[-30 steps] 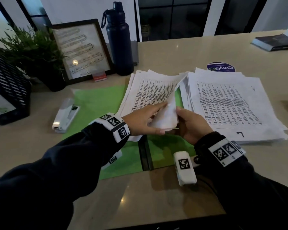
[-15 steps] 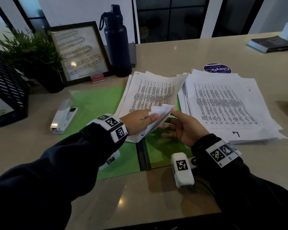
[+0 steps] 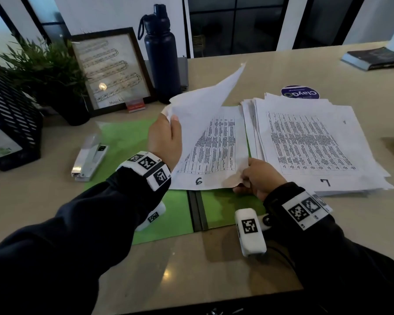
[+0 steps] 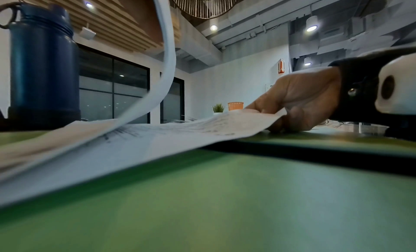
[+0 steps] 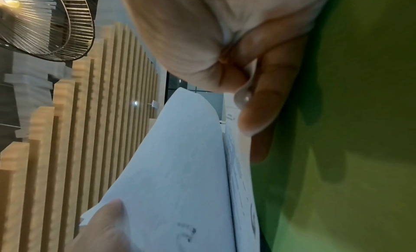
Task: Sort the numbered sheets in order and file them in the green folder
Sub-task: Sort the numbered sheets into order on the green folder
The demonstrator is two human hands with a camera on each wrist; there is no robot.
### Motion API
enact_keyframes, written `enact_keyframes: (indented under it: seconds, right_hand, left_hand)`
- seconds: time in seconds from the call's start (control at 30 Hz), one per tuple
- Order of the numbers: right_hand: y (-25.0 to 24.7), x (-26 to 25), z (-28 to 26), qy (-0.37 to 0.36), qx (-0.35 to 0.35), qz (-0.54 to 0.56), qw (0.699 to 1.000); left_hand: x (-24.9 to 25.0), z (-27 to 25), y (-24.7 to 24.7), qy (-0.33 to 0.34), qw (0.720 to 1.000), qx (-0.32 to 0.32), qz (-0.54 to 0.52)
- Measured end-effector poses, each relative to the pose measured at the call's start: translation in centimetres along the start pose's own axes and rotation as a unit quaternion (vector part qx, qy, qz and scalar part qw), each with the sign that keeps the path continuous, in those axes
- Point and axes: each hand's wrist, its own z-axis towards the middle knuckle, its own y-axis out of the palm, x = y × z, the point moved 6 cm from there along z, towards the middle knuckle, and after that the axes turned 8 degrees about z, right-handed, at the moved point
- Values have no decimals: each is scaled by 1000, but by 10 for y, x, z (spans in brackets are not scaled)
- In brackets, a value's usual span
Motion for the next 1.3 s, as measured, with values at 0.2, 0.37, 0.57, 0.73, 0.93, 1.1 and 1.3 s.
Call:
enact_keyframes:
  seconds: [0.2, 0.37, 0.57, 0.73, 0.93, 1.1, 1.3]
  right_hand:
    - [-13, -19, -4, -66, 49, -91, 992]
    - [-110, -82, -28, -199, 212, -108, 951]
    - [-203, -76, -53, -114, 322, -217, 915]
    - [-236, -46, -36, -47, 314, -223, 922]
    - [-239, -43, -34, -47, 326, -190, 925]
    - [-248, -54, -27, -50, 365, -381, 848]
    - [-121, -78, -50, -155, 140, -164, 964]
  left_hand:
    - [-3, 0, 13, 8, 999, -44, 2]
    - [-3, 0, 9, -3, 1000, -27, -1]
    - [0, 0, 11, -2, 999, -38, 2]
    - [2, -3, 13, 6, 999, -50, -19]
    - [2, -3, 13, 7, 998, -52, -28]
    - [3, -5, 15, 11, 996, -78, -36]
    - [7, -10, 24, 13, 985, -155, -76]
